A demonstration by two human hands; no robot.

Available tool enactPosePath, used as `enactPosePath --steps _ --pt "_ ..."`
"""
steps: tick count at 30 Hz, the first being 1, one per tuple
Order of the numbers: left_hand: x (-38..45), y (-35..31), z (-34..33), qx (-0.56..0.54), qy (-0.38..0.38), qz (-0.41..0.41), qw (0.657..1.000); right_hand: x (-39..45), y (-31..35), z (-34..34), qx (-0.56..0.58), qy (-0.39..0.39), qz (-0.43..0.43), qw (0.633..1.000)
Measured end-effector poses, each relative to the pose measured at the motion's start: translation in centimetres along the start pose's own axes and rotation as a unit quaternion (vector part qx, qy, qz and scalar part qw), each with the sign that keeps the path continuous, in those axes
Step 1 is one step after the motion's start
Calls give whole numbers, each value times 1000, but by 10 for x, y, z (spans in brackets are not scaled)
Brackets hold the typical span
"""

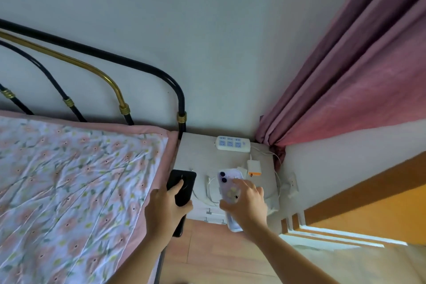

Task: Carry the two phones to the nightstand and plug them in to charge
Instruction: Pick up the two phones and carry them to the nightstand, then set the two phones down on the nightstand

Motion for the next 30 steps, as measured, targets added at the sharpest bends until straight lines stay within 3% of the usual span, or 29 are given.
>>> enactPosePath --steps 16,26,30 --pt "224 78 -128 -1 35 99 994 243 48 -139 11 46 -66 997" --pt "291 138 -231 0 59 62 996 323 35 -245 11 57 -143 988" --pt "294 154 -251 39 61 52 996 330 34 -271 5 26 -159 987"
Point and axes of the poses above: each hand's wrist, its own x-axis towards the middle knuckle, its own z-axis out of the back of the hand, y = z × x, the point moved 1 cm from there along x, towards the middle knuckle, and after that the axes turned 9 degrees about -z, right-handed, at the moved point
